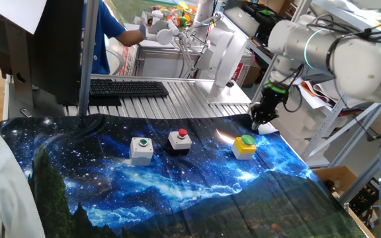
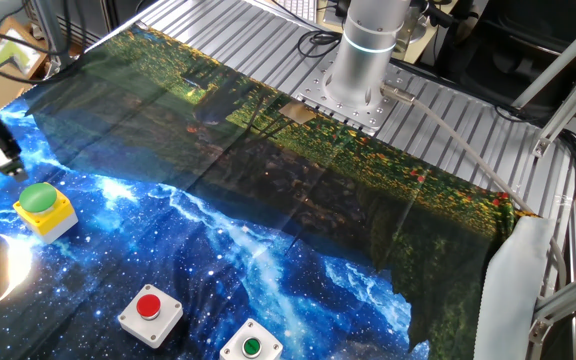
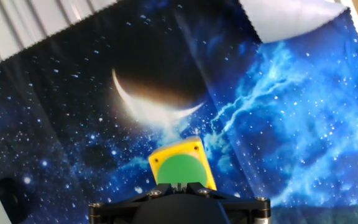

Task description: Press three buttons from left to right in sequence

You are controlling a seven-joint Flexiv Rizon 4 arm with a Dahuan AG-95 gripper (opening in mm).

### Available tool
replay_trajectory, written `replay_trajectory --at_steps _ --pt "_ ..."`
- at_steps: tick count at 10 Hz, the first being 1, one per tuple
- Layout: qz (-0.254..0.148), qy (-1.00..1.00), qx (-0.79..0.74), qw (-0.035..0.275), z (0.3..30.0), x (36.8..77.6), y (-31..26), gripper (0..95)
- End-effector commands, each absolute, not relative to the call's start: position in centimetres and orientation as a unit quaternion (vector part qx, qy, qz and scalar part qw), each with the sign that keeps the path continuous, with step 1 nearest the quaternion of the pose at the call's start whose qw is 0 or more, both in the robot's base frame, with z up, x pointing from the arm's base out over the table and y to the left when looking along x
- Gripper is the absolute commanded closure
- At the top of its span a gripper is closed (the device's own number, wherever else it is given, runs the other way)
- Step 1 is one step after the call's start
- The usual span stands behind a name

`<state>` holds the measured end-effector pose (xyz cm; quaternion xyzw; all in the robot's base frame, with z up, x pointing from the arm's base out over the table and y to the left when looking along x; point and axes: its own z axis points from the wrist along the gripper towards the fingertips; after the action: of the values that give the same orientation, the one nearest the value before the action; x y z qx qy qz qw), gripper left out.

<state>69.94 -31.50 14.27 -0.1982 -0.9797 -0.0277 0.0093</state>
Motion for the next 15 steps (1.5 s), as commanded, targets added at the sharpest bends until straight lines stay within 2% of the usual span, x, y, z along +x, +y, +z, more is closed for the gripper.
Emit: replay_trajectory --at_steps 1,8,15 --pt "-0.031 -0.98 -0.198 0.018 14.3 70.6 -31.8 95.0" --pt "-0.031 -0.978 -0.205 0.017 14.4 70.4 -31.1 95.0" --pt "-0.03 -0.978 -0.207 0.009 12.9 70.1 -30.6 95.0"
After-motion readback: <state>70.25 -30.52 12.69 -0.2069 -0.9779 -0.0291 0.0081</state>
